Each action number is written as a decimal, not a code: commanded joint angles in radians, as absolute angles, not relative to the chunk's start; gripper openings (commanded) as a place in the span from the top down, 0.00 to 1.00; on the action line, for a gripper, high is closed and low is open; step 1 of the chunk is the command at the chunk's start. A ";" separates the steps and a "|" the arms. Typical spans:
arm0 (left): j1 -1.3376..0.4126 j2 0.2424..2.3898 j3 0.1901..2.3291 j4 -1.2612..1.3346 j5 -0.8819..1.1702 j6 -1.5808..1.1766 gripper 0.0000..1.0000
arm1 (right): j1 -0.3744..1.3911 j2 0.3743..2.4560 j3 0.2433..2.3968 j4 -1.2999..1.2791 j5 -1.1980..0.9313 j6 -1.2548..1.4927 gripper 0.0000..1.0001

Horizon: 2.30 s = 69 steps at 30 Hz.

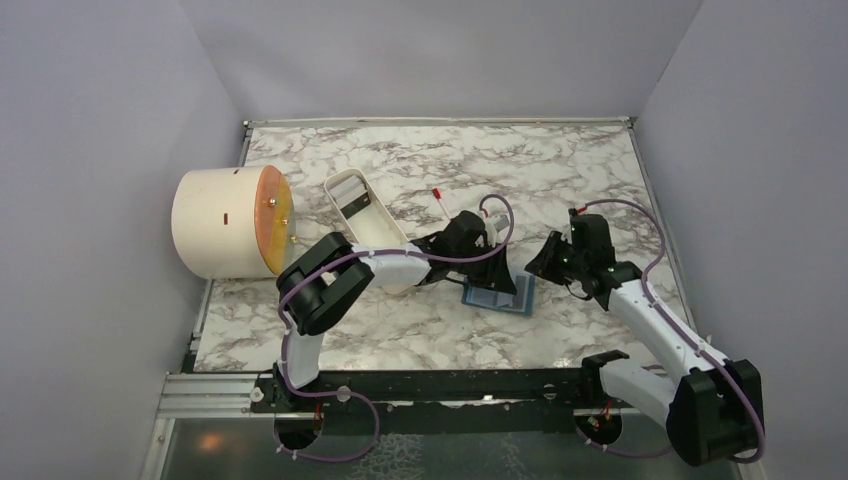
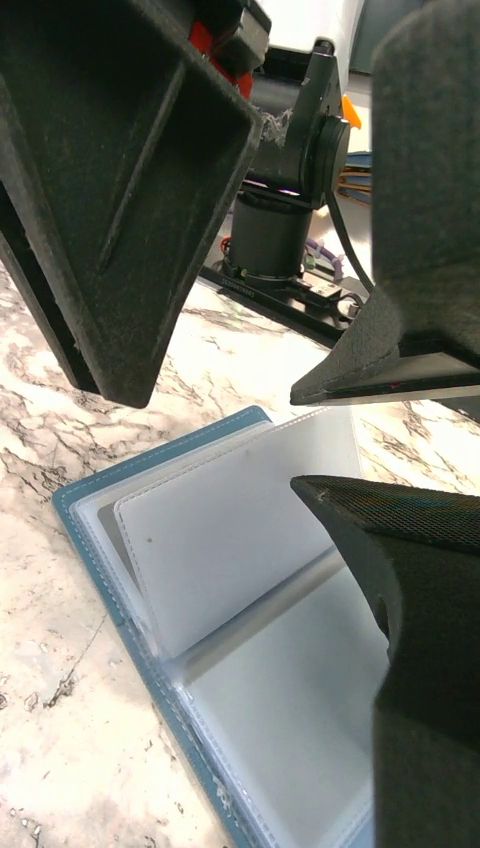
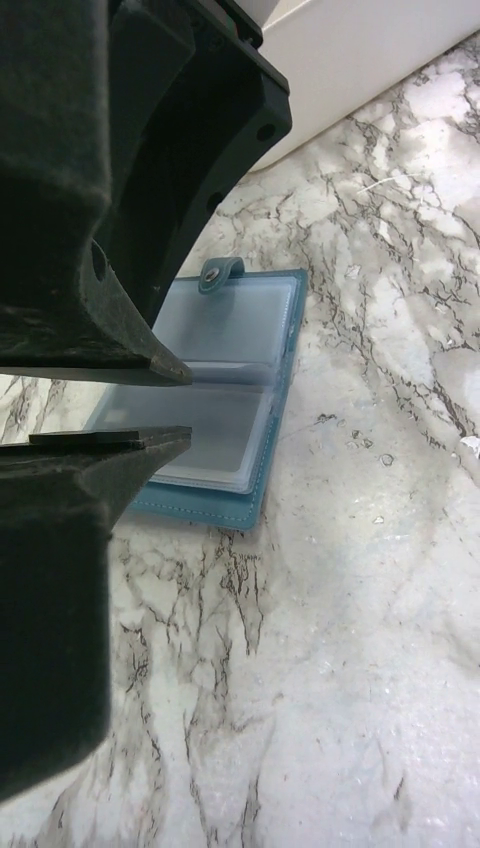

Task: Put the credit cards into the card holder
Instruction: Turn over the card slot in the card holder.

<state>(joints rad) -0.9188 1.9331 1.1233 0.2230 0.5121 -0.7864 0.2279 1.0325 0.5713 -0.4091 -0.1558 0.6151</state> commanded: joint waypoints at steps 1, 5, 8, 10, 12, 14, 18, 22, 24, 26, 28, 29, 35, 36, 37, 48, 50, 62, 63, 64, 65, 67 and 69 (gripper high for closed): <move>-0.925 1.952 1.160 0.240 0.525 -0.778 0.66 | 0.230 0.999 0.614 -0.478 -0.129 0.595 0.76; -0.924 1.947 1.163 0.241 0.513 -0.780 0.66 | 0.231 0.974 0.617 -0.480 -0.151 0.595 0.71; -0.924 1.958 1.163 0.249 0.507 -0.783 0.66 | 0.230 0.980 0.621 -0.491 -0.162 0.595 0.70; -0.924 1.969 1.164 0.259 0.518 -0.795 0.66 | 0.231 0.980 0.623 -0.500 -0.161 0.596 0.69; -0.926 1.971 1.164 0.266 0.522 -0.800 0.66 | 0.231 0.972 0.622 -0.504 -0.166 0.598 0.68; -0.926 1.962 1.162 0.263 0.510 -0.793 0.66 | 0.231 0.959 0.618 -0.500 -0.168 0.598 0.68; -0.926 1.966 1.175 0.270 0.517 -0.797 0.66 | 0.231 0.953 0.614 -0.494 -0.182 0.602 0.67; -0.926 1.957 1.171 0.276 0.503 -0.801 0.66 | 0.232 0.957 0.614 -0.489 -0.199 0.604 0.67; -0.926 1.937 1.162 0.262 0.474 -0.783 0.66 | 0.231 0.959 0.617 -0.487 -0.210 0.609 0.67; -0.924 1.929 1.165 0.236 0.460 -0.766 0.66 | 0.231 0.971 0.624 -0.503 -0.221 0.618 0.67; -0.925 1.934 1.169 0.222 0.459 -0.755 0.66 | 0.231 0.970 0.607 -0.474 -0.252 0.626 0.67; -0.926 1.938 1.170 0.218 0.460 -0.752 0.67 | 0.231 0.965 0.592 -0.449 -0.271 0.633 0.67; -0.926 1.927 1.131 0.243 0.470 -0.759 0.68 | 0.231 1.013 0.556 -0.376 -0.313 0.654 0.67; -0.926 1.925 1.122 0.248 0.471 -0.762 0.68 | 0.232 1.029 0.551 -0.372 -0.310 0.653 0.67; -0.926 1.922 1.115 0.253 0.473 -0.764 0.68 | 0.231 1.042 0.546 -0.364 -0.309 0.654 0.67; -0.924 1.886 1.092 0.202 0.416 -0.731 0.71 | 0.231 1.141 0.523 -0.318 -0.254 0.623 0.90; -0.923 1.885 1.102 0.174 0.393 -0.710 0.73 | 0.231 1.156 0.534 -0.349 -0.198 0.598 0.93; -0.924 1.970 1.115 0.246 0.447 -0.742 0.86 | 0.230 1.214 0.549 -0.378 -0.076 0.575 0.93; -0.924 1.976 1.118 0.246 0.451 -0.746 0.86 | 0.231 1.214 0.558 -0.392 -0.063 0.577 0.91; -0.924 1.977 1.119 0.246 0.453 -0.748 0.86 | 0.231 1.209 0.570 -0.411 -0.052 0.579 0.88; -0.924 1.975 1.121 0.244 0.454 -0.749 0.86 | 0.232 1.200 0.584 -0.430 -0.038 0.578 0.85; -0.925 1.957 1.121 0.235 0.438 -0.746 0.85 | 0.231 1.171 0.614 -0.468 -0.017 0.569 0.81; -0.924 1.924 1.119 0.221 0.411 -0.727 0.80 | 0.231 1.134 0.645 -0.500 -0.007 0.547 0.78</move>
